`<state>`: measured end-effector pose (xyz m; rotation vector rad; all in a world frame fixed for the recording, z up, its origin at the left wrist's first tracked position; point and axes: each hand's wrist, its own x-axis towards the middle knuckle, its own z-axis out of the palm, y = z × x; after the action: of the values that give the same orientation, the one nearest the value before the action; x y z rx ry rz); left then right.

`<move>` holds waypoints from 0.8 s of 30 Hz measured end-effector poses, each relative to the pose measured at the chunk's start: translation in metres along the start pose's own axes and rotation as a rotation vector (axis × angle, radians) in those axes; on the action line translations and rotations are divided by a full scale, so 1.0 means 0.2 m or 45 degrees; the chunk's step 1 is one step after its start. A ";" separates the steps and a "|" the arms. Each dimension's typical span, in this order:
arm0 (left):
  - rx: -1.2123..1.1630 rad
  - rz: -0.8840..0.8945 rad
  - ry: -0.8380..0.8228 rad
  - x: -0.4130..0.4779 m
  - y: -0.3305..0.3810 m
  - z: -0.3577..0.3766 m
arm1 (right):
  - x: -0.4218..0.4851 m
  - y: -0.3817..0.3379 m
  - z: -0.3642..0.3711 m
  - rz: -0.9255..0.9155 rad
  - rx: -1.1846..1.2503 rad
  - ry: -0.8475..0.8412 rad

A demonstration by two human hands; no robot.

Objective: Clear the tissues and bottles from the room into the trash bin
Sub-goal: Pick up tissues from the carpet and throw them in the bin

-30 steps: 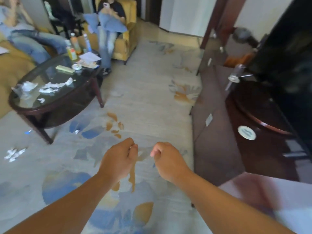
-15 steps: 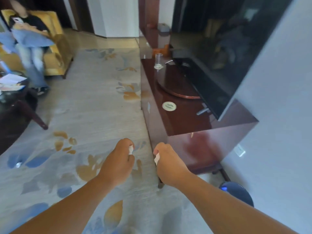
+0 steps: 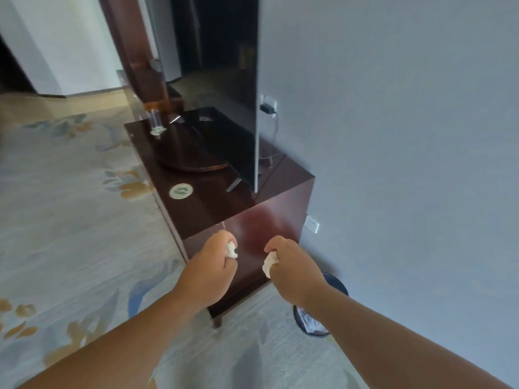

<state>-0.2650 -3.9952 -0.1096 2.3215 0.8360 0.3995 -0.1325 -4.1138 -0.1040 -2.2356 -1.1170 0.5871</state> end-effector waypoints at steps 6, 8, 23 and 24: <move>0.023 0.154 -0.150 0.11 0.11 0.13 | -0.06 0.16 -0.08 0.167 0.007 0.122; 0.018 0.216 -0.205 0.17 0.13 0.17 | -0.06 0.21 -0.09 0.234 0.016 0.143; -0.058 0.525 -0.499 0.68 0.16 0.38 | 0.11 0.32 -0.18 0.618 -0.049 0.458; -0.054 0.535 -0.510 0.70 0.16 0.40 | 0.12 0.34 -0.19 0.637 -0.046 0.468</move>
<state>-0.1078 -3.9599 -0.1391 2.4154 0.1450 0.1118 -0.0580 -4.1381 -0.1240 -2.5317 -0.3880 0.3226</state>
